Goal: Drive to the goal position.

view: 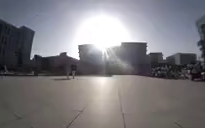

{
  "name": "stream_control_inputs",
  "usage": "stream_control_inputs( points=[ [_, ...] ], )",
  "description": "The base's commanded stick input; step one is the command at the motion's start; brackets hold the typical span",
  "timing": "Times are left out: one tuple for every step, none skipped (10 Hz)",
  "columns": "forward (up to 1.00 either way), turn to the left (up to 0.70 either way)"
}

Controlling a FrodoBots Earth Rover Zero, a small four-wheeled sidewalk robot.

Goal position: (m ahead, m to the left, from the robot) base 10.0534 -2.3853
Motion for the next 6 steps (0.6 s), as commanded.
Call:
stream_control_inputs(
  points=[
    [1.00, -0.31],
    [1.00, -0.26],
    [1.00, -0.02],
    [1.00, 0.04],
    [1.00, 0.04],
    [1.00, 0.04]
  ],
)
